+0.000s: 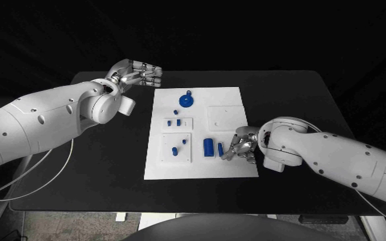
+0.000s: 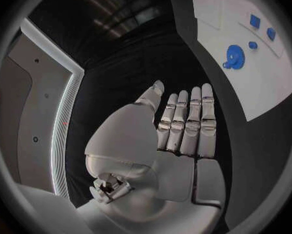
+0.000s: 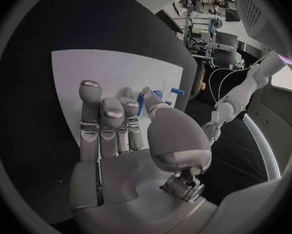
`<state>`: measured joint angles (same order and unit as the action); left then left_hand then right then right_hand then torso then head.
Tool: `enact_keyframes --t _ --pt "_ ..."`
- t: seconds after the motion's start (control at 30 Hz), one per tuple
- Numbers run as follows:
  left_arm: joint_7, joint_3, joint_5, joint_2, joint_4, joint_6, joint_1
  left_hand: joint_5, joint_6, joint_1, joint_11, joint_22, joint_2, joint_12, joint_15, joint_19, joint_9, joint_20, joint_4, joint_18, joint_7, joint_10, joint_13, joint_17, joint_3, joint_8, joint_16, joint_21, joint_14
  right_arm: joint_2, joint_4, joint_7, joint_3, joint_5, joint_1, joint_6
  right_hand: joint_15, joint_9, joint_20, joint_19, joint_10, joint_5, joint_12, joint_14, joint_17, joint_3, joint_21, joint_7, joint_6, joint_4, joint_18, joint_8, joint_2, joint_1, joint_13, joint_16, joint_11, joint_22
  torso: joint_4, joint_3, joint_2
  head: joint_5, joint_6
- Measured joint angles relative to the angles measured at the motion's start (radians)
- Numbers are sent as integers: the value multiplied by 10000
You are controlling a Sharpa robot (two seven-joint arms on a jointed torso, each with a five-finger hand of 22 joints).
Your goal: Assemble the parts on the task board
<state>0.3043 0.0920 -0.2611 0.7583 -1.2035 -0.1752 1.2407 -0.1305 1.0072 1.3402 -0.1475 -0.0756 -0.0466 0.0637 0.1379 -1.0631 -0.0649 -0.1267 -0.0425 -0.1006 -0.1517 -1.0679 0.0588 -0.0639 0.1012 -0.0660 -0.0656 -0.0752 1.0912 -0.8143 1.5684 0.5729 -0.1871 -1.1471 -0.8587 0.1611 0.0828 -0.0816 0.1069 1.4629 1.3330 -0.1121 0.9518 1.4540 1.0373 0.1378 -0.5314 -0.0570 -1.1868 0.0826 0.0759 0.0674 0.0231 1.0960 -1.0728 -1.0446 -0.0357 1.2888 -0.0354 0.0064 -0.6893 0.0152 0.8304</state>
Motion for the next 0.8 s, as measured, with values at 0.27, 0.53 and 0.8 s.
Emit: enact_keyframes --t 0.27,0.53,0.8 --pt "-7 3 0 -7 8 10 0 0 0 0 0 0 0 0 0 0 0 0 0 0 0 0 0 0 0 0 0 0 0 127 -78 62 -2 -24 0 -101 0 15 0 0 0 357 0 0 10 934 0 20 -21 279 0 -11 339 -262 12 0 0 5 -2 -6 0 -1 20" --pt "-17 9 0 -15 15 23 0 0 0 0 0 0 0 0 0 0 0 0 0 1 0 0 0 0 0 0 0 0 0 271 -190 163 -6 -40 -6 -141 0 -3 0 0 0 -83 0 0 21 1543 0 47 -90 507 0 23 375 -299 12 0 0 5 -1 -7 1 -11 40" --pt "-39 16 0 -16 18 43 0 0 0 0 0 0 0 0 0 0 0 0 -1 0 0 0 0 0 0 0 0 0 0 390 -333 325 -38 -37 -32 59 0 -75 0 0 -1 -883 -39 0 -17 1868 0 76 -165 1280 0 38 254 -178 56 26 -1 -12 -1 -7 2 -12 62"
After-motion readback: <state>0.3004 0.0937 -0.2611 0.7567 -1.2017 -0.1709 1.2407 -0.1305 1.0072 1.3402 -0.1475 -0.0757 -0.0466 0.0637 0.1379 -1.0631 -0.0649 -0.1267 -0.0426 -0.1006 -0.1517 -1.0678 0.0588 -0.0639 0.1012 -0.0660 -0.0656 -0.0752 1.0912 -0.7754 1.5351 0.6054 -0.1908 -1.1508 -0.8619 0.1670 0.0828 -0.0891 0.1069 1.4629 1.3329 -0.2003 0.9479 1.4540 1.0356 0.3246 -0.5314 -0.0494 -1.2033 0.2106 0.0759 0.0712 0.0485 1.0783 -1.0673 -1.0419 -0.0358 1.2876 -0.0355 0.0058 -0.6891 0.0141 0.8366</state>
